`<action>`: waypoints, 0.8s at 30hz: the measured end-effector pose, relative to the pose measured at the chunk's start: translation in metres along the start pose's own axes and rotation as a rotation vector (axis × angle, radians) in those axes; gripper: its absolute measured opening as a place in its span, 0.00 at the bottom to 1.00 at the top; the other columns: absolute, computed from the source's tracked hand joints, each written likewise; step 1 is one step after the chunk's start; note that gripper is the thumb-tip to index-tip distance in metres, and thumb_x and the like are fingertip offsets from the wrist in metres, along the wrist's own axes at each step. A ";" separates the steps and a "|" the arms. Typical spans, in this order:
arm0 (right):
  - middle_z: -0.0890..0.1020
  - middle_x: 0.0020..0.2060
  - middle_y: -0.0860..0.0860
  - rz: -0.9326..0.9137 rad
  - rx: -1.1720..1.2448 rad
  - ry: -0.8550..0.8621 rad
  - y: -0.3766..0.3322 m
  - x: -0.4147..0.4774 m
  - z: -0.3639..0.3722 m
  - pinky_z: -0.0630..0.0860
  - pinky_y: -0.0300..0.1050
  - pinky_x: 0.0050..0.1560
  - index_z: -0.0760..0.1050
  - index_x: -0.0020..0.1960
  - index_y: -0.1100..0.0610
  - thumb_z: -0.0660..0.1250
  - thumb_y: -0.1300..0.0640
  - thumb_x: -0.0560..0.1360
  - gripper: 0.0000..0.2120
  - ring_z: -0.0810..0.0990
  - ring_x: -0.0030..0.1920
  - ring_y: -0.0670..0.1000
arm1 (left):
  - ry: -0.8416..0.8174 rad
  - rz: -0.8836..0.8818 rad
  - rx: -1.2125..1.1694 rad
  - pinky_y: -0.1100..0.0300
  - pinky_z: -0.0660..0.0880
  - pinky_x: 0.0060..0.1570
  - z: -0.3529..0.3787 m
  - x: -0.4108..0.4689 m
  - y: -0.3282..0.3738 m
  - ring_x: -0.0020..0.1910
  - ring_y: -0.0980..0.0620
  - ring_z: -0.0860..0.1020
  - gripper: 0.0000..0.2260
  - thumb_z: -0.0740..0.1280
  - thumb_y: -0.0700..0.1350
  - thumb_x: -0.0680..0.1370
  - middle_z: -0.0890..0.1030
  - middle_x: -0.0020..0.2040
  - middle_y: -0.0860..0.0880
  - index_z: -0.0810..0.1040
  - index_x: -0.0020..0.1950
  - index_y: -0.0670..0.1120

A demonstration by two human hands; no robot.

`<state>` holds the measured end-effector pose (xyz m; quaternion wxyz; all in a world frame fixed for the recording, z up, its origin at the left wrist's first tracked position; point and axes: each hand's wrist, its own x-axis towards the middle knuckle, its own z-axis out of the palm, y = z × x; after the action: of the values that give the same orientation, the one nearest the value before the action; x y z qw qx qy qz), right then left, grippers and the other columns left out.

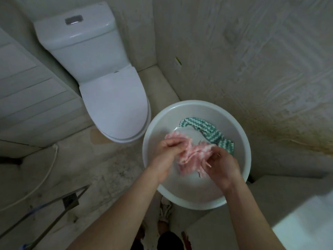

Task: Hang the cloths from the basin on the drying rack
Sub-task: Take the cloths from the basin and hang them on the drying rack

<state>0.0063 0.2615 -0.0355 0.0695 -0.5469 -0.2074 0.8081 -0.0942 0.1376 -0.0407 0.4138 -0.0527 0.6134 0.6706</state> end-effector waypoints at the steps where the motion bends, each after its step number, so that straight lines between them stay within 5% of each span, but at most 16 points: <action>1: 0.78 0.30 0.53 0.048 0.076 0.000 -0.005 -0.005 0.006 0.75 0.38 0.25 0.74 0.42 0.60 0.60 0.65 0.73 0.05 0.76 0.25 0.46 | -0.069 0.028 -0.022 0.53 0.74 0.56 -0.004 -0.009 0.009 0.48 0.49 0.80 0.11 0.68 0.31 0.72 0.84 0.45 0.48 0.85 0.41 0.45; 3: 0.75 0.31 0.53 -0.016 -0.042 0.020 -0.010 -0.012 0.014 0.78 0.42 0.28 0.72 0.38 0.61 0.60 0.66 0.72 0.05 0.75 0.28 0.49 | -0.112 0.087 0.049 0.54 0.74 0.53 -0.011 -0.021 0.024 0.49 0.50 0.79 0.14 0.65 0.30 0.74 0.83 0.47 0.50 0.85 0.42 0.48; 5: 0.79 0.30 0.52 -0.384 -0.705 0.067 -0.013 -0.023 0.020 0.81 0.52 0.41 0.74 0.39 0.60 0.60 0.65 0.75 0.07 0.80 0.35 0.55 | -0.072 0.268 0.409 0.57 0.74 0.50 -0.019 -0.036 0.041 0.47 0.51 0.80 0.15 0.64 0.32 0.75 0.83 0.45 0.51 0.83 0.42 0.51; 7: 0.82 0.40 0.53 -0.814 -1.377 0.137 -0.018 -0.038 0.032 0.76 0.46 0.48 0.80 0.45 0.59 0.64 0.62 0.76 0.06 0.81 0.44 0.56 | -0.075 0.559 0.977 0.57 0.75 0.48 -0.025 -0.051 0.059 0.47 0.49 0.79 0.15 0.64 0.32 0.72 0.81 0.46 0.51 0.82 0.46 0.52; 9: 0.82 0.42 0.52 -0.973 -1.351 0.061 -0.020 -0.054 0.046 0.71 0.39 0.45 0.81 0.45 0.58 0.67 0.61 0.76 0.04 0.79 0.43 0.51 | -0.087 0.720 1.283 0.55 0.75 0.45 -0.030 -0.066 0.074 0.47 0.48 0.77 0.21 0.62 0.31 0.66 0.77 0.48 0.51 0.80 0.53 0.50; 11: 0.81 0.35 0.51 -0.748 -0.905 -0.152 -0.020 -0.072 0.063 0.75 0.39 0.37 0.78 0.41 0.57 0.66 0.64 0.76 0.07 0.78 0.36 0.47 | -0.067 0.759 1.124 0.57 0.74 0.45 -0.037 -0.083 0.085 0.47 0.50 0.77 0.23 0.60 0.31 0.66 0.76 0.48 0.52 0.79 0.53 0.53; 14: 0.79 0.30 0.53 -0.312 -0.358 -0.391 -0.017 -0.089 0.086 0.75 0.40 0.27 0.74 0.40 0.57 0.60 0.68 0.76 0.10 0.77 0.31 0.49 | 0.088 0.560 0.422 0.60 0.74 0.44 -0.038 -0.106 0.102 0.41 0.50 0.79 0.17 0.58 0.32 0.74 0.81 0.41 0.51 0.79 0.45 0.52; 16: 0.80 0.31 0.54 -0.325 -0.440 -0.405 -0.014 -0.097 0.099 0.71 0.37 0.25 0.76 0.40 0.56 0.58 0.69 0.75 0.12 0.77 0.31 0.50 | 0.078 0.377 0.097 0.63 0.74 0.37 -0.046 -0.120 0.118 0.35 0.51 0.77 0.16 0.58 0.29 0.77 0.80 0.35 0.50 0.79 0.46 0.47; 19: 0.82 0.34 0.54 -0.444 -0.623 -0.542 -0.010 -0.109 0.122 0.71 0.41 0.32 0.80 0.40 0.57 0.58 0.66 0.71 0.12 0.77 0.35 0.53 | -0.059 0.276 0.097 0.62 0.75 0.35 -0.064 -0.135 0.139 0.33 0.52 0.77 0.13 0.61 0.30 0.76 0.80 0.35 0.46 0.80 0.49 0.44; 24: 0.81 0.59 0.58 -0.244 -0.895 -1.099 0.009 -0.143 0.168 0.74 0.49 0.62 0.75 0.65 0.58 0.65 0.53 0.77 0.19 0.79 0.61 0.54 | -0.085 0.350 0.069 0.62 0.78 0.37 -0.097 -0.165 0.171 0.34 0.51 0.81 0.10 0.69 0.31 0.70 0.84 0.38 0.43 0.80 0.48 0.42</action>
<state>-0.0901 0.1607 0.1365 -0.1860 -0.0099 -0.5833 0.7906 -0.1348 -0.0115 0.1643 0.3181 0.0975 0.6178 0.7125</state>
